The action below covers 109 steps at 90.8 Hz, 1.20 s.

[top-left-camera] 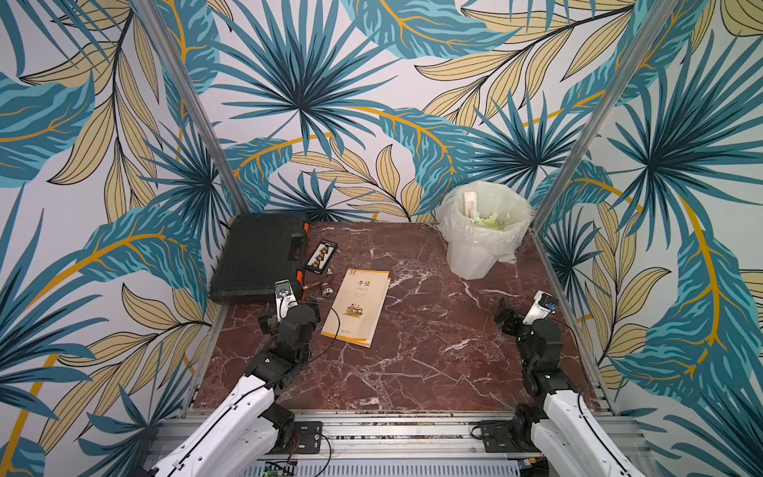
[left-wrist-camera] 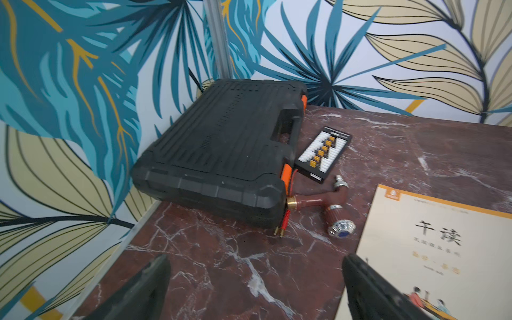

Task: Peel off the used sticky note
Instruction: Reset both arms

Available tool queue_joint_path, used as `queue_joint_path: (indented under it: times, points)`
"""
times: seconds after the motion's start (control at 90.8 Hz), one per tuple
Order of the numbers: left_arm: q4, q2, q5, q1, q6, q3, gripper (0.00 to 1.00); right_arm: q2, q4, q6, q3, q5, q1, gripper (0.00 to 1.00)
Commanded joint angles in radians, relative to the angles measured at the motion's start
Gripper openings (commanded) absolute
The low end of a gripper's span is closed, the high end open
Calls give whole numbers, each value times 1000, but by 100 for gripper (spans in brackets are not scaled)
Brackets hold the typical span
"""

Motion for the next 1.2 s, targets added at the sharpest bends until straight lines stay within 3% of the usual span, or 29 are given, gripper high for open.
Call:
queue_joint_path:
  times: [0.0, 0.121, 0.308, 0.452, 0.672, 0.848, 1.19]
  points:
    - [231, 37, -44, 51, 112, -73, 100, 90, 152, -88, -7, 78, 0, 99]
    - [464, 139, 15, 99, 186, -147, 100, 231, 289, -114, -21, 83, 0, 99]
    - [736, 379, 117, 154, 253, -144, 100, 418, 454, -146, 14, 51, 0, 99]
    - [800, 539, 175, 176, 271, -80, 100, 560, 516, -176, 91, -6, 0, 100]
    - [922, 715, 354, 217, 343, -26, 100, 776, 586, -230, 172, -98, 3, 99]
    - [754, 716, 518, 291, 299, 52, 100, 788, 583, -246, 176, -109, 11, 99]
    - [825, 713, 536, 296, 301, 10, 100, 785, 665, -282, 132, -205, 12, 99]
